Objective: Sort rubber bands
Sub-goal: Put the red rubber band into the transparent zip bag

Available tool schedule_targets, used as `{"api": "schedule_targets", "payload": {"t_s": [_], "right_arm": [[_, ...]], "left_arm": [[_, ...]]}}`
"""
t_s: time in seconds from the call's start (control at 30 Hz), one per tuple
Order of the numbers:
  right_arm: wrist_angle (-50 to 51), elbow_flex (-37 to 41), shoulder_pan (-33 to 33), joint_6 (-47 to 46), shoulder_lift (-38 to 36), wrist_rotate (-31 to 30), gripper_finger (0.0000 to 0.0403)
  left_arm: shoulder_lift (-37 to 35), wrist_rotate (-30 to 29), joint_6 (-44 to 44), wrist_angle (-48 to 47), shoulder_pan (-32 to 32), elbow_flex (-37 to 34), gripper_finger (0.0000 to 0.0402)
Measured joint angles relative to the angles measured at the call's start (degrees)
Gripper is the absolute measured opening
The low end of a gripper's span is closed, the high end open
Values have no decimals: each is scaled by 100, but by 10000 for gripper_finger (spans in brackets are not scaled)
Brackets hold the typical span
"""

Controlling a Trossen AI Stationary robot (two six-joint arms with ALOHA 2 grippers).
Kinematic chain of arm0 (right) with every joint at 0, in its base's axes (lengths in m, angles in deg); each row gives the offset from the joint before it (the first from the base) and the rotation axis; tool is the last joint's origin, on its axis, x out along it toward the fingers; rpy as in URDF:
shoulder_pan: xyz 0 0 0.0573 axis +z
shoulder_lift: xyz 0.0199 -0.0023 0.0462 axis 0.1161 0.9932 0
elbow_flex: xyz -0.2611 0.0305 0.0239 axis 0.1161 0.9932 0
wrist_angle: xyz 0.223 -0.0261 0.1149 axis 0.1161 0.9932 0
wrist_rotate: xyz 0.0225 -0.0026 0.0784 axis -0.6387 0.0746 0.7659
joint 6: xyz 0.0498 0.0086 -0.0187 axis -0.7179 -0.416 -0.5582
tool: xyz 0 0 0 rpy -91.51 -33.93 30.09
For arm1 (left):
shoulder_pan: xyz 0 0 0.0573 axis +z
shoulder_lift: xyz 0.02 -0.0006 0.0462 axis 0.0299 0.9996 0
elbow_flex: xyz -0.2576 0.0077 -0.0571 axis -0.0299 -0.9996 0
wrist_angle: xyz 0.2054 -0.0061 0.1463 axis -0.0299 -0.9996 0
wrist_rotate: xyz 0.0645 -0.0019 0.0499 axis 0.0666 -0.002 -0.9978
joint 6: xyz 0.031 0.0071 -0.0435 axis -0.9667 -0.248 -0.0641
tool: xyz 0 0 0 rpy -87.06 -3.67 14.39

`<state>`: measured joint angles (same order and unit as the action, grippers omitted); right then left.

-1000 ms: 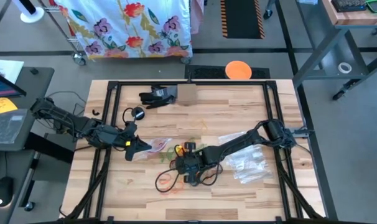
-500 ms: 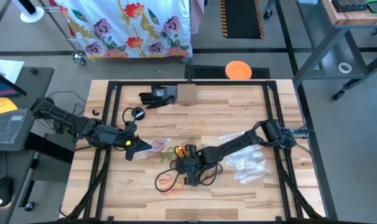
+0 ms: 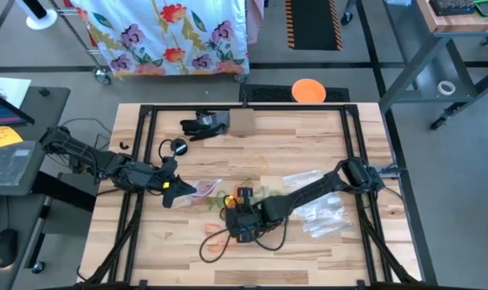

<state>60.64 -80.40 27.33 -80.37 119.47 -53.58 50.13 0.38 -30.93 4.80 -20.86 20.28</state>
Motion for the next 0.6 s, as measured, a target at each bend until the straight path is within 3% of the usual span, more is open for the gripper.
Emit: {"api": "schedule_targets", "payload": {"t_s": [0.13,0.33,0.47,0.6], "right_arm": [[213,-321,92,-44,-3,-23,0],[-77,-90,-2,-172,31,137,17],[-152,93,-119,-456,31,693,54],[-201,205,-142,-563,31,751,108]], "left_arm": [[0,0,-1,0,-1,0,0],[0,0,-39,3,-2,0,0],[0,0,-35,4,-2,0,0],[0,0,-33,3,0,0,0]]}}
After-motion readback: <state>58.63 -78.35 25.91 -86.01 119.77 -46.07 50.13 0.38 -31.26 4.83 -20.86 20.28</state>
